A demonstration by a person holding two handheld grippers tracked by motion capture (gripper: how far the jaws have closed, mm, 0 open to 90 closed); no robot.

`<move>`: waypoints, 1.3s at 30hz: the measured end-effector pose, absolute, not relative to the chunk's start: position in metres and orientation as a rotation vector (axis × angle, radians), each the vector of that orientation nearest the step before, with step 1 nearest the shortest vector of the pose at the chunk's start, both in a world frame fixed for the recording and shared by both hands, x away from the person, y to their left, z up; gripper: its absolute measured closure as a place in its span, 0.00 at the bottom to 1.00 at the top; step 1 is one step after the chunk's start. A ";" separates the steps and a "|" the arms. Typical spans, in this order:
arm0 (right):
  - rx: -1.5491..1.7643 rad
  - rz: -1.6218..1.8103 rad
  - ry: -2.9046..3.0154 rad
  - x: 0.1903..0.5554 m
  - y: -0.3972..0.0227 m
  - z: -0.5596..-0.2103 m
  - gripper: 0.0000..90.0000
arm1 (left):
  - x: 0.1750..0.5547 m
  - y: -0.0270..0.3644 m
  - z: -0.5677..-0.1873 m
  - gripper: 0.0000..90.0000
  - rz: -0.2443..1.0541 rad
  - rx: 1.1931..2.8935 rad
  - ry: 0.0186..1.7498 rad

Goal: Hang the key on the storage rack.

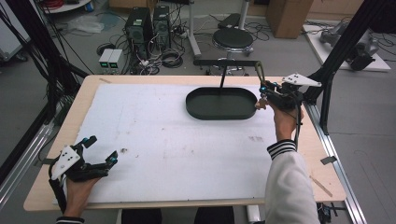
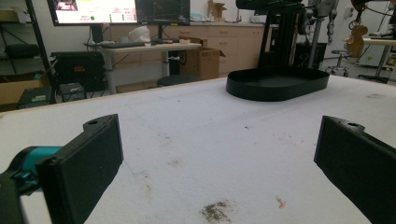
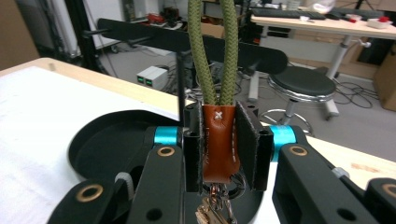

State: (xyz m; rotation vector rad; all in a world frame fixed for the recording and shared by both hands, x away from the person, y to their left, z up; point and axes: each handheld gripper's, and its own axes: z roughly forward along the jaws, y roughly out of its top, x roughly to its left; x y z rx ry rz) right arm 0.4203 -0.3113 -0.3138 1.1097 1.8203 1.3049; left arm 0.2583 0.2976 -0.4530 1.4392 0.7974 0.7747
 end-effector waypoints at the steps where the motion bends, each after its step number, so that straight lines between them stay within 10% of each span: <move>1: 1.114 1.303 1.815 0.422 -0.312 -0.315 0.82 | 0.258 0.298 -0.453 0.02 0.776 1.440 0.796; 39: 1.249 1.234 1.767 0.473 -0.305 -0.358 0.81 | 0.258 0.297 -0.453 0.02 0.784 1.452 0.800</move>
